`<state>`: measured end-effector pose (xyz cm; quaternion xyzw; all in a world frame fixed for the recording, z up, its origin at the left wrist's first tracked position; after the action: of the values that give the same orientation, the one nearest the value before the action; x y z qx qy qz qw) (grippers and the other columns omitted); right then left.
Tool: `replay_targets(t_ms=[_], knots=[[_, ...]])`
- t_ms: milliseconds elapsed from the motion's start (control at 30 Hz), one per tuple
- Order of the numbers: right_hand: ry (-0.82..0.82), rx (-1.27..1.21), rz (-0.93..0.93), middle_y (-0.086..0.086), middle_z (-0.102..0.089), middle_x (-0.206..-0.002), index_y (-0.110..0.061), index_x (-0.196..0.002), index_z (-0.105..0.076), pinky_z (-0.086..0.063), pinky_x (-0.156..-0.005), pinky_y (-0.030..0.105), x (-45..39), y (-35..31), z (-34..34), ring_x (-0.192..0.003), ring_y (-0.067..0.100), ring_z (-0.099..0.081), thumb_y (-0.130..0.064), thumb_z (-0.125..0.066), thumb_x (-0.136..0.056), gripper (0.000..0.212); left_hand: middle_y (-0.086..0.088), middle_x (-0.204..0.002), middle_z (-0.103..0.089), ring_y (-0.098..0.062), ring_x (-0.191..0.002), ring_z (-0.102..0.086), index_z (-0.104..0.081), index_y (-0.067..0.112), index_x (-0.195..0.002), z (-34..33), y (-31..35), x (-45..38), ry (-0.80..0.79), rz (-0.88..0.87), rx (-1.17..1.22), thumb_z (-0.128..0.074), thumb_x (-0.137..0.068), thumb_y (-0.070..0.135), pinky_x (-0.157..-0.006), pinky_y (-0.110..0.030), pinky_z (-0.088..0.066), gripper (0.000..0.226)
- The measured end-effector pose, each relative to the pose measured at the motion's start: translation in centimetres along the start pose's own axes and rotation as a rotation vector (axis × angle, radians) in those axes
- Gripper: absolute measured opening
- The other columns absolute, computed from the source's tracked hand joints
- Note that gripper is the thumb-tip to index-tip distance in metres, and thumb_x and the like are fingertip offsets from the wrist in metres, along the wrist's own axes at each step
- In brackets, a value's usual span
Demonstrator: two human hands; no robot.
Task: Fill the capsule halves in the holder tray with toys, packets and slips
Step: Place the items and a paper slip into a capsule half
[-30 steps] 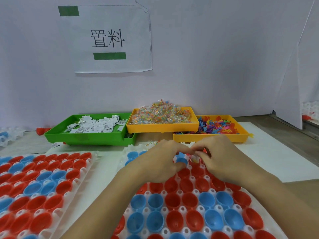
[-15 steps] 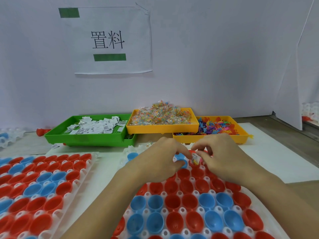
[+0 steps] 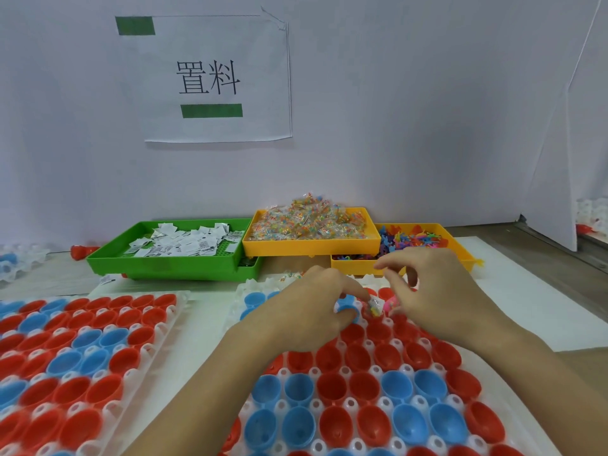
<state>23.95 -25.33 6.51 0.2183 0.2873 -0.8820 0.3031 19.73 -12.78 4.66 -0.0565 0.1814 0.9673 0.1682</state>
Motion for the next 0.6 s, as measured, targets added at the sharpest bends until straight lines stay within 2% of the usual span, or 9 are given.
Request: replay_targets(t_ms=[67,133,167,233,300,367,467,600], knots=[[0.106,-0.006,-0.052,-0.019,-0.064,-0.087,-0.021,-0.104,-0.077,-0.035,-0.066,0.006,-0.2,1.1,1.3,-0.072,-0.006,-0.057,-0.011,-0.063,-0.094,0.02,0.01,-0.128,-0.064,-0.005,-0.111,-0.053,-0.066,0.032,-0.125,0.7,-0.1,0.1,0.027,0.004,0.029,-0.06,-0.096,0.021,-0.093,-0.024,-0.043,0.032],[0.219,-0.013,-0.13,-0.01,-0.069,-0.09,-0.017,-0.103,-0.077,-0.04,-0.07,0.016,-0.3,2.9,2.9,-0.071,0.0,-0.058,-0.007,-0.062,-0.093,0.02,0.011,-0.124,-0.065,-0.004,-0.107,-0.055,-0.067,0.031,-0.123,1.8,-0.5,0.3,0.051,0.008,0.06,-0.06,-0.096,0.022,-0.088,-0.025,-0.047,0.029],[0.262,-0.017,-0.177,-0.006,-0.071,-0.09,-0.016,-0.102,-0.077,-0.041,-0.072,0.02,-0.4,4.0,3.7,-0.07,0.0,-0.057,-0.006,-0.062,-0.092,0.02,0.011,-0.121,-0.066,-0.004,-0.105,-0.057,-0.068,0.03,-0.122,2.6,-0.8,0.5,0.073,0.013,0.082,-0.06,-0.096,0.023,-0.086,-0.024,-0.048,0.028],[0.291,-0.022,-0.285,-0.001,-0.073,-0.09,-0.014,-0.099,-0.077,-0.04,-0.069,0.019,-0.7,6.4,4.5,-0.069,-0.006,-0.055,-0.006,-0.062,-0.092,0.019,0.01,-0.114,-0.069,-0.003,-0.097,-0.06,-0.07,0.028,-0.118,4.4,-1.5,0.8,0.135,0.023,0.142,-0.061,-0.096,0.022,-0.081,-0.021,-0.049,0.025],[0.25,-0.006,-0.366,0.004,-0.075,-0.093,-0.014,-0.097,-0.077,-0.039,-0.065,0.018,-1.6,8.5,4.1,-0.068,-0.008,-0.053,-0.008,-0.063,-0.092,0.016,0.011,-0.102,-0.07,-0.002,-0.087,-0.063,-0.073,0.027,-0.111,6.5,-2.6,1.3,0.217,0.051,0.205,-0.062,-0.095,0.02,-0.072,-0.019,-0.047,0.021],[0.173,0.016,-0.401,0.006,-0.076,-0.096,-0.011,-0.096,-0.078,-0.04,-0.071,0.019,-3.2,9.8,2.7,-0.069,0.002,-0.056,-0.011,-0.066,-0.092,0.013,0.015,-0.1,-0.07,0.002,-0.089,-0.064,-0.074,0.028,-0.106,8.3,-3.6,1.8,0.303,0.075,0.241,-0.061,-0.094,0.017,-0.068,-0.014,-0.043,0.02],[-0.011,0.065,-0.401,0.008,-0.075,-0.105,-0.009,-0.1,-0.078,-0.044,-0.078,0.026,-6.4,10.6,-0.7,-0.084,0.013,-0.059,-0.014,-0.067,-0.093,0.014,0.016,-0.097,-0.072,0.004,-0.089,-0.065,-0.075,0.026,-0.102,10.4,-5.1,2.8,0.408,0.109,0.304,-0.061,-0.094,0.015,-0.071,-0.006,-0.045,0.02],[-0.205,0.159,-0.436,0.011,-0.071,-0.114,-0.007,-0.107,-0.076,-0.045,-0.068,0.023,-9.2,11.5,-4.7,-0.089,0.015,-0.056,-0.011,-0.065,-0.095,0.017,0.014,-0.097,-0.073,0.001,-0.089,-0.066,-0.076,0.024,-0.103,11.4,-5.7,3.3,0.449,0.13,0.317,-0.06,-0.094,0.015,-0.078,-0.01,-0.049,0.02]])
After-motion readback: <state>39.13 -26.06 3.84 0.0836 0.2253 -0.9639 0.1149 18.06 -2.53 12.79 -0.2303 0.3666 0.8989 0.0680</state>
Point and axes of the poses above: each hand's wrist, its own x-axis away from the middle knuckle, its own z-axis out of the back of the hand, y = z × x, the point moved 9 cm from there along -x, towards the middle knuckle
